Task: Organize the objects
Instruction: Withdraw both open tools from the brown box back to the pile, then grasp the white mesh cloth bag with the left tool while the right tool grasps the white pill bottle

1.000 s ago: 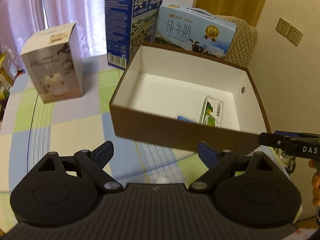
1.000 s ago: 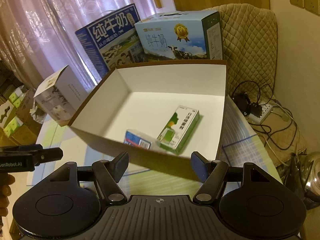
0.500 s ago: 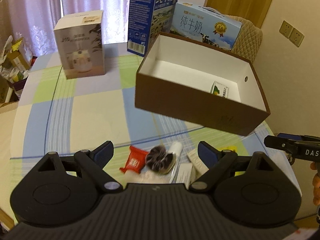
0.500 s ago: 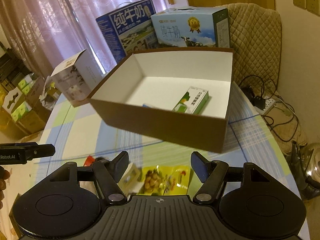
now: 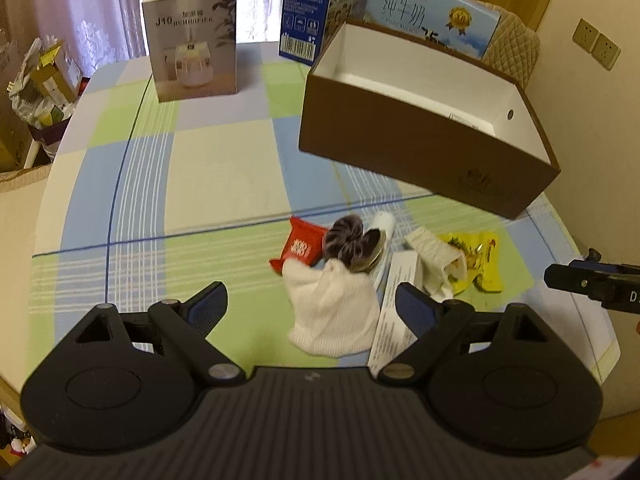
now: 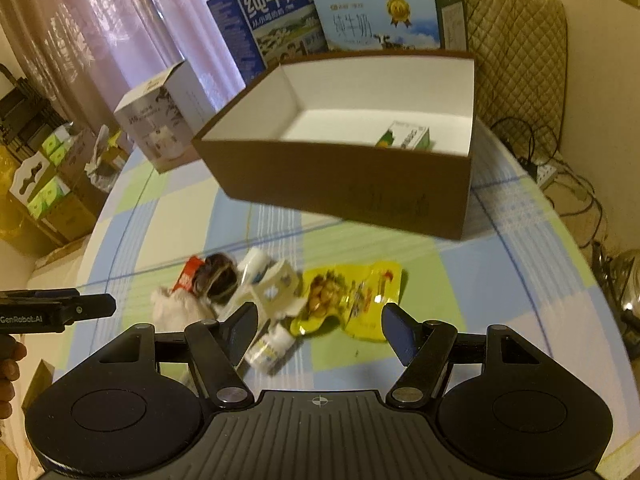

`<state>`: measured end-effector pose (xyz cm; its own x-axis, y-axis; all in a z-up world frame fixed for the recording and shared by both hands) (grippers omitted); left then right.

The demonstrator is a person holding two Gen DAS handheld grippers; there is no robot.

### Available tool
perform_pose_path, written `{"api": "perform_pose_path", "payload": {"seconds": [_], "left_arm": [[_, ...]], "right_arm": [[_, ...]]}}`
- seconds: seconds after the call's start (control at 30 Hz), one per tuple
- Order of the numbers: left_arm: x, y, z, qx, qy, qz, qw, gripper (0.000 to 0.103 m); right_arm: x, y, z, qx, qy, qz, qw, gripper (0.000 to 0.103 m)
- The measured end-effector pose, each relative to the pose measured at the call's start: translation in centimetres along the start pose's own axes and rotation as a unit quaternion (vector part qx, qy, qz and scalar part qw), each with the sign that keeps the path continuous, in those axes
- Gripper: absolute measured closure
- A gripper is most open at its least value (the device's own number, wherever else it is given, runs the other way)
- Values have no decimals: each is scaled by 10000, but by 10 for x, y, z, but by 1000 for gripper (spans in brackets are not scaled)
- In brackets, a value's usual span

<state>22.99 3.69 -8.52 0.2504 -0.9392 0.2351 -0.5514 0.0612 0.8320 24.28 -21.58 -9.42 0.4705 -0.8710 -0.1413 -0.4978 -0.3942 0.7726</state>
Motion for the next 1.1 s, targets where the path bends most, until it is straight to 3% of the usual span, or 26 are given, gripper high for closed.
{"api": "perform_pose_path", "payload": {"seconds": [0.53, 1.1], "left_arm": [[-7, -24, 25, -338, -24, 100, 9994, 18], [2, -68, 22, -493, -24, 288, 9984, 18]], "right_arm": [[-25, -24, 25, -372, -17, -158, 9992, 37], [0, -36, 36, -549, -449, 154, 9974, 37]]}}
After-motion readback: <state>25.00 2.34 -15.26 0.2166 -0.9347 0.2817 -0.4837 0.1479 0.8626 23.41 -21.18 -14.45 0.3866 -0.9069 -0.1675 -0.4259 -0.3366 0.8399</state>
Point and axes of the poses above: each gripper's, at about its wrist camera, not at the fingertips, and y roughly against the way its jaws point, x to its right, z to its underside, the point moved 6 cm from there along -y, roughly the way its jaws point, and after that the axes turned 14 degrees about y, right-handed, at the moved point
